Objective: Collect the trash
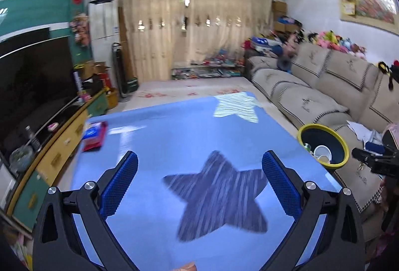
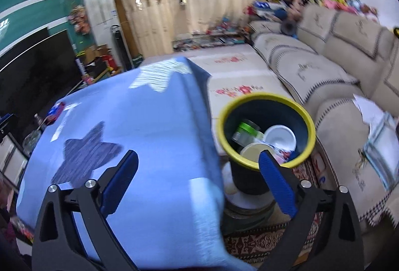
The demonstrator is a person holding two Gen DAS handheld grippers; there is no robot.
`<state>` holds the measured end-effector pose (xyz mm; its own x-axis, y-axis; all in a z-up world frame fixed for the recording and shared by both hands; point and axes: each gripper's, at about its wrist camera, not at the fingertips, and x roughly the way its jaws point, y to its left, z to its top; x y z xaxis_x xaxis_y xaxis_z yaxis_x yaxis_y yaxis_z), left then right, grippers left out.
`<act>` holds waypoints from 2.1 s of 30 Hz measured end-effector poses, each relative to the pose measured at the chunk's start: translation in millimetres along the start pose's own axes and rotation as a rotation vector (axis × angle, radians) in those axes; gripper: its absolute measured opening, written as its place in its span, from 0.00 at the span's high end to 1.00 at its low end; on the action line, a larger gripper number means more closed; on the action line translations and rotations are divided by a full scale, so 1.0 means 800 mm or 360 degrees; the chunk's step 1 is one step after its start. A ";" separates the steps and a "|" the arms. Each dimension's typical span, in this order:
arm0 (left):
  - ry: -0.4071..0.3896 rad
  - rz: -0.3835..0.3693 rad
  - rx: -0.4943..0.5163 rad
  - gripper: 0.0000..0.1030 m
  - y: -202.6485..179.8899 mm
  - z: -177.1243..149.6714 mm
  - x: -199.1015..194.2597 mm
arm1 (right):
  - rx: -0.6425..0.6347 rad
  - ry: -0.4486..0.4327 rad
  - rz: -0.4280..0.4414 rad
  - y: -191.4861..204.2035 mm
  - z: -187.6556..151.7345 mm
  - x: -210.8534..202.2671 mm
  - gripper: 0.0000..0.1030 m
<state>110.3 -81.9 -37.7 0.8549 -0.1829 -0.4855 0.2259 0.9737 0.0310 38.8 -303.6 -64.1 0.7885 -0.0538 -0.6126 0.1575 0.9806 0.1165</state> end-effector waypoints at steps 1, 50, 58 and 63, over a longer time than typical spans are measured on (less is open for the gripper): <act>-0.0009 0.0031 -0.0002 0.05 0.009 -0.005 -0.012 | -0.0017 -0.0018 0.0004 0.008 0.000 -0.008 0.09; -0.0157 0.0201 -0.0062 0.05 0.027 -0.025 -0.113 | -0.0115 -0.0228 -0.0121 0.042 -0.008 -0.091 0.07; -0.0154 0.0198 -0.0053 0.05 0.027 -0.028 -0.111 | -0.0115 -0.0228 -0.0119 0.043 -0.008 -0.089 0.07; -0.0152 0.0198 -0.0053 0.05 0.027 -0.027 -0.111 | -0.0113 -0.0223 -0.0118 0.045 -0.010 -0.086 0.07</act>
<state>28.8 -41.9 -12.7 0.9162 -0.0709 -0.3944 0.1009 0.9933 0.0558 -14.3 -263.2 -23.7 0.8524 -0.1473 -0.5017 0.1796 0.9836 0.0164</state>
